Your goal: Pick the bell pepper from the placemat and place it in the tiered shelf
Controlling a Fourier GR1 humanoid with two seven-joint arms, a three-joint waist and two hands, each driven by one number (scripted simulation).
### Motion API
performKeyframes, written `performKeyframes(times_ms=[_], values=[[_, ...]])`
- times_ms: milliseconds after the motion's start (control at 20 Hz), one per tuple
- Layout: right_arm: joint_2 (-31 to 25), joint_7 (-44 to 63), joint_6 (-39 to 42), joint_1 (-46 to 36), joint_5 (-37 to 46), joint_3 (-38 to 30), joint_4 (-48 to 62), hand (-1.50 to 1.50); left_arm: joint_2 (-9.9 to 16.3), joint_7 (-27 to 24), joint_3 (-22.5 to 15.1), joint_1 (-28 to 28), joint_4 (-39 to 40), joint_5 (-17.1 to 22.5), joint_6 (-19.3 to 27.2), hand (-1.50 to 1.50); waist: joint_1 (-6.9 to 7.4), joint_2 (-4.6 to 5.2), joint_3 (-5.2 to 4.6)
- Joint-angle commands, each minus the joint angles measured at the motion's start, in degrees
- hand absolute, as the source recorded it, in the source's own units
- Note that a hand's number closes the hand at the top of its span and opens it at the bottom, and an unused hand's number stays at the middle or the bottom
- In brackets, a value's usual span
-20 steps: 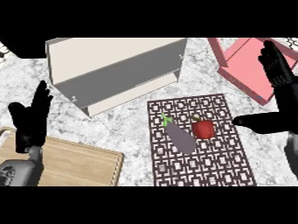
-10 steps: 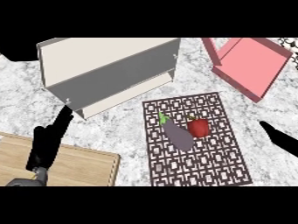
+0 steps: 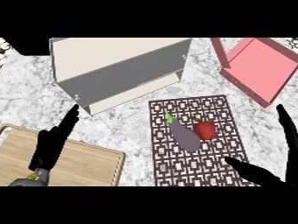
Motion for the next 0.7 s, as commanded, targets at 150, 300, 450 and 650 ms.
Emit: performKeyframes(times_ms=[150, 300, 450, 650], values=[[-6.7, 22.8, 11.6, -1.4, 19.1, 6.4, -1.2, -1.50, -0.5, 0.1, -0.7, -1.2, 1.4, -0.9, -0.3, 0.00, 1.22, 0.49, -0.50], [-7.8, 32.3, 16.6, -4.0, 28.3, 7.2, 1.2, -1.50, 0.0, -1.4, -0.6, -0.6, 0.7, -0.7, -1.1, 0.00, 2.44, 0.51, -0.54], [-7.2, 43.2, 24.7, -8.2, 35.8, 9.9, -0.2, -1.50, 0.6, 0.2, -0.3, -1.0, 0.2, 0.1, -2.2, 0.00, 2.62, 0.20, -0.43], [2.3, 54.6, 34.5, -20.2, 42.2, 17.4, 5.5, -1.50, -1.4, 0.2, -2.4, -1.3, 0.1, -1.9, -1.0, 0.00, 2.99, 0.26, -0.09]])
